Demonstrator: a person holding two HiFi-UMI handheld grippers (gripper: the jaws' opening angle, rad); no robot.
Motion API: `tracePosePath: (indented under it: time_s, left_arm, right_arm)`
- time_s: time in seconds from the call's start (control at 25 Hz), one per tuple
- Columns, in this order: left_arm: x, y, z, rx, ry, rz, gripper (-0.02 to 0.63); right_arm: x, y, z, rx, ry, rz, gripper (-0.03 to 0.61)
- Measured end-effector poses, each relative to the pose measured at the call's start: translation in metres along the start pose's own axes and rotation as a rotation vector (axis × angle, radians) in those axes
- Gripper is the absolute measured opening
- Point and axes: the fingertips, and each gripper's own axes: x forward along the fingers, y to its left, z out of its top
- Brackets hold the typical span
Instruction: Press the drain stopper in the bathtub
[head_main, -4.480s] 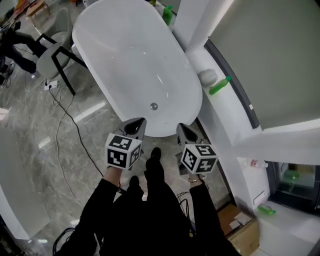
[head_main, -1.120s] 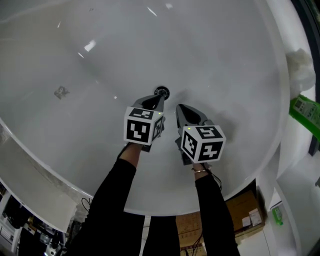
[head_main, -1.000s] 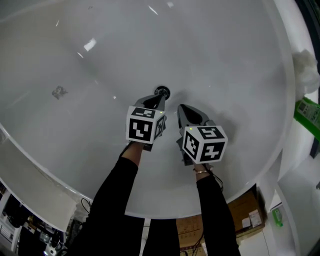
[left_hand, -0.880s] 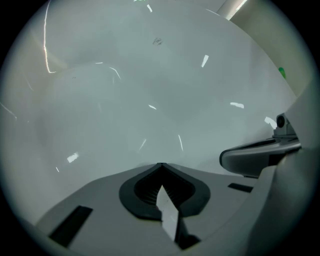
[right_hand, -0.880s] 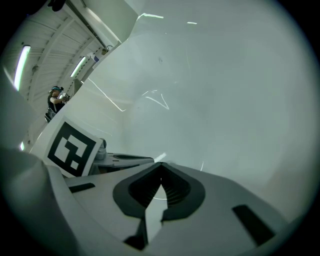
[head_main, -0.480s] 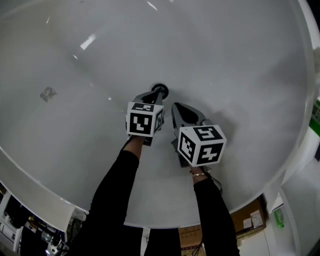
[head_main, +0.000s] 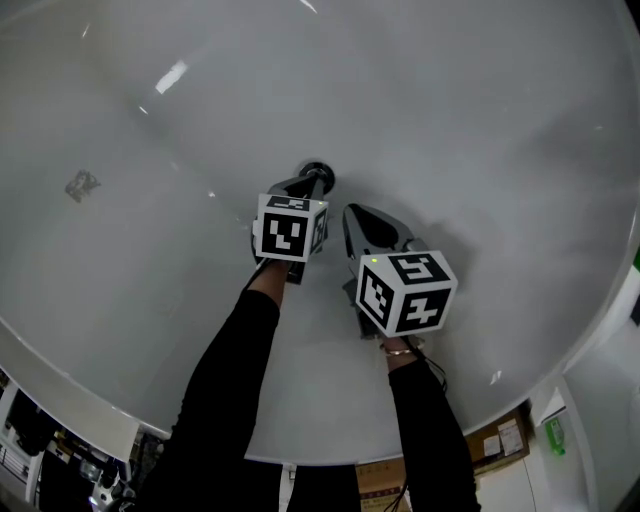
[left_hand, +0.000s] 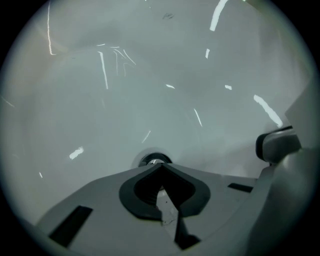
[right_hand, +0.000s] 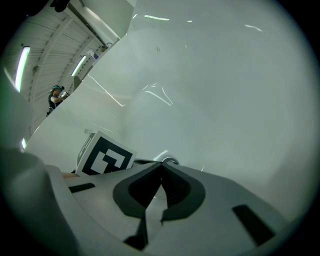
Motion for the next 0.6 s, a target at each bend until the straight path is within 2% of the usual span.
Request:
tracePosePath:
  time_s: [0.6]
  left_arm:
    - [0.015, 0.002, -0.011, -0.025, 0.017, 0.008, 0.008]
  right_arm:
    - [0.004, -0.002, -0.004, -0.007, 0.014, -0.002, 0.002]
